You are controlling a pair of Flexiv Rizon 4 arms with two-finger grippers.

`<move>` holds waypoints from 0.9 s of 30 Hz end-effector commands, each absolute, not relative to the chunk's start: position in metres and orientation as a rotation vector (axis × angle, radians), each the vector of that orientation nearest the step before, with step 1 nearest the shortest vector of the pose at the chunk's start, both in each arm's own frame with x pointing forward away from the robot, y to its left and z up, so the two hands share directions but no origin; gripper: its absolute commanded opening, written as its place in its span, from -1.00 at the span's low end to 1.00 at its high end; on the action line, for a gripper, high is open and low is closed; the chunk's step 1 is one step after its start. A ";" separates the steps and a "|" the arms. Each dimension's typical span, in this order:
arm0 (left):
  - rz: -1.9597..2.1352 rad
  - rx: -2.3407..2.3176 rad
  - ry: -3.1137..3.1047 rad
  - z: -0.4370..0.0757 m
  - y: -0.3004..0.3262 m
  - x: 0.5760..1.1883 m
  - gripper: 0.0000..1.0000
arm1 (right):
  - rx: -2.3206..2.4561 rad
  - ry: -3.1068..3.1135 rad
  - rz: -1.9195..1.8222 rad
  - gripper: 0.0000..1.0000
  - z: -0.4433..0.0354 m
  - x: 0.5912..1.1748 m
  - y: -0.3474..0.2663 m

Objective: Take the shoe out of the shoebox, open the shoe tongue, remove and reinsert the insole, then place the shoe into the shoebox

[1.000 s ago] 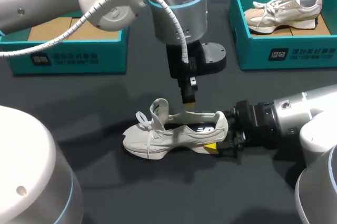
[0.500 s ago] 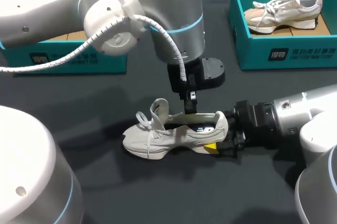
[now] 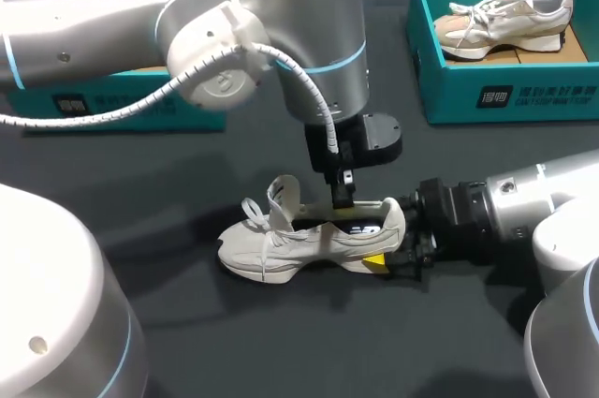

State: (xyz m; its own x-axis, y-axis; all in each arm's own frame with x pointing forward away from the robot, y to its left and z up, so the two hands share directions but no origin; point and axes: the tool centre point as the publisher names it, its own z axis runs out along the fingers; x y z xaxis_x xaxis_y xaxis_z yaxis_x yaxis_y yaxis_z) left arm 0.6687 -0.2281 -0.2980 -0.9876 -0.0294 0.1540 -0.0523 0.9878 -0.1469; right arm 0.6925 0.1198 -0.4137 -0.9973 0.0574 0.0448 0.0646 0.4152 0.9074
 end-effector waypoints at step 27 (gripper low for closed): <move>0.040 0.042 -2.850 -0.372 -0.208 0.671 -1.00 | -0.114 -2.641 -1.686 -1.00 -0.414 0.692 0.120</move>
